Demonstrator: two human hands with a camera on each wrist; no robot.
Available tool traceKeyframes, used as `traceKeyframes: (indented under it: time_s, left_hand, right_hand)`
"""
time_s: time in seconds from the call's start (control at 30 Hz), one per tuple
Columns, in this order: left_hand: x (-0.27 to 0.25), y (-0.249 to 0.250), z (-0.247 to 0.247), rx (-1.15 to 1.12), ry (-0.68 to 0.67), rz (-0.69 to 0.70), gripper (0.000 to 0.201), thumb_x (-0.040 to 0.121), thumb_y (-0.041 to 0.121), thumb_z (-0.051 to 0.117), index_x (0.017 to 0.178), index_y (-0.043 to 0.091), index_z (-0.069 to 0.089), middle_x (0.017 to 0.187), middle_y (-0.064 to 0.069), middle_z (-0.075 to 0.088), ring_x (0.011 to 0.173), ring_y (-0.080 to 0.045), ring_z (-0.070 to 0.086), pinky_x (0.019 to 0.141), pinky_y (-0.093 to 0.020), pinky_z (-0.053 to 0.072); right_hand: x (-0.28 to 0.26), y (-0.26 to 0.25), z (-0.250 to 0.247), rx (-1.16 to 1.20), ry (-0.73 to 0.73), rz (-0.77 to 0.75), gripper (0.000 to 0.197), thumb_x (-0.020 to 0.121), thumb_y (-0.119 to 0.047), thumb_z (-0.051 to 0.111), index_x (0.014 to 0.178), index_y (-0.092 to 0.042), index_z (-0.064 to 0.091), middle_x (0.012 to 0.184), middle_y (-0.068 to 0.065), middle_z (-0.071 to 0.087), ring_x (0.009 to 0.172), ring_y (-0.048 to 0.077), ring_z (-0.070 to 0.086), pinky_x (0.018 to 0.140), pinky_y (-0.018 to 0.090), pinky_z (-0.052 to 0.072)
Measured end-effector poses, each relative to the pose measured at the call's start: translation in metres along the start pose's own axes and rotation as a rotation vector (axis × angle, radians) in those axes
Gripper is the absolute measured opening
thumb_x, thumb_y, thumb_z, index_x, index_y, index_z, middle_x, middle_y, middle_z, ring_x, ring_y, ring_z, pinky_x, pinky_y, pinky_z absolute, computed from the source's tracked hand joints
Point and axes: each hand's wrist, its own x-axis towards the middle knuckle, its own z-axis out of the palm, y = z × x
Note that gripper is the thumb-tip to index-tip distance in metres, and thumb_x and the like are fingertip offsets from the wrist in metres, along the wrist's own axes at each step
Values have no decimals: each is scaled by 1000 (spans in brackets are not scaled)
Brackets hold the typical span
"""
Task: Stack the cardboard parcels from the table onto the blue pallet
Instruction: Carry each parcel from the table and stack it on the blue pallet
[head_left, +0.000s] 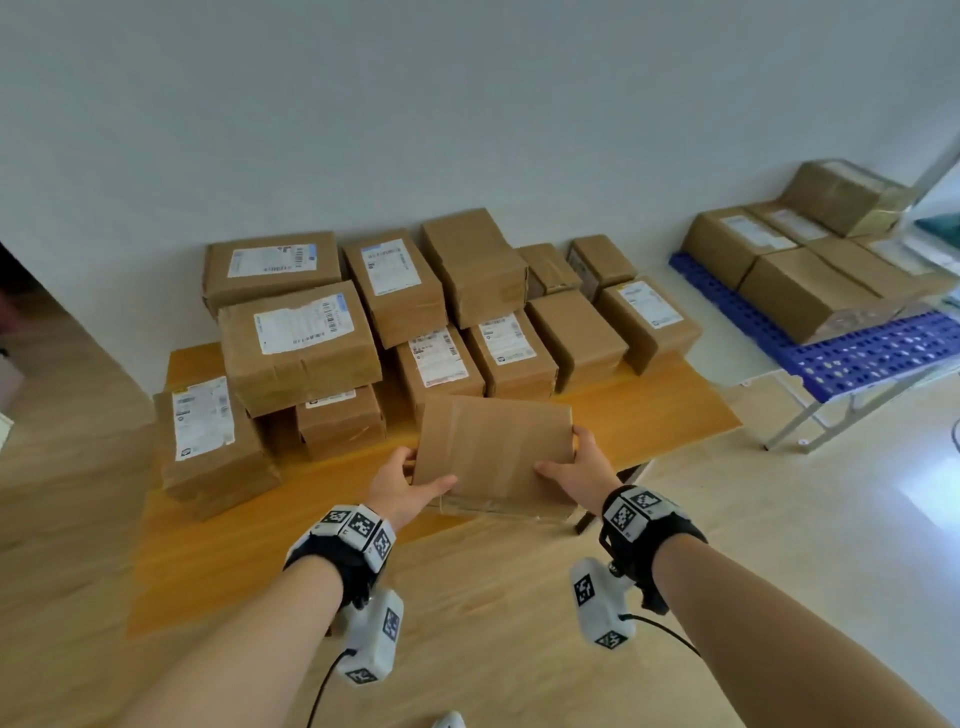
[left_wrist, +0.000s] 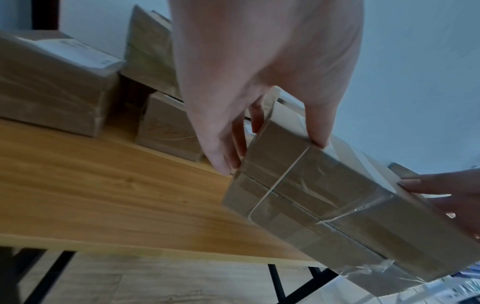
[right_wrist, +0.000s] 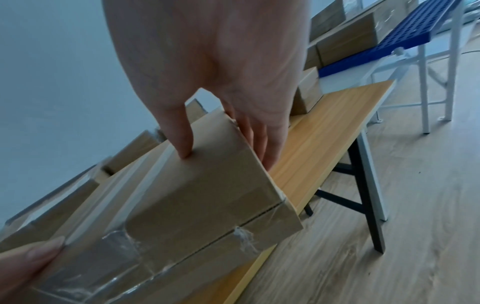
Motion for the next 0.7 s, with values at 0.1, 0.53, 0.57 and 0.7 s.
traceKeyframes:
  time_s: [0.1,0.53,0.57,0.7]
  left_hand:
    - [1,31,23,18,-29,59,68,77,35,75,131,10,42,131,-8,53,114,-22,54,86,-28,46]
    - [-7,176,148,112,-104,202,99,67,51,77,145,13,28,146,-6,40,132,-24,40,105,-39,38]
    - [-10,184,159,120,-108,208,102,65,50,78,146,14,27,146,-6,39,132,-24,39,106,-39,38]
    - [-16,216,197,125,-117,246,104,66,39,82,147,15,23,146,-5,38,133,-23,38,107,-38,36]
  right_hand:
    - [-2,11,-35,34,45,-1,83,85,-23,68,148,-17,15,140,11,43,123,29,47,97,38,42]
    - [-4,62,-219,144,152,-84,86,86,-24,68,149,-19,11,139,7,43,121,25,49,92,33,43]
    - [-3,67,-232,143,157,-88,85,86,-24,68,149,-19,11,139,7,43,121,25,48,95,34,43]
    - [4,87,-278,153,174,-106,87,84,-26,69,149,-17,11,137,7,44,118,24,50,98,36,44]
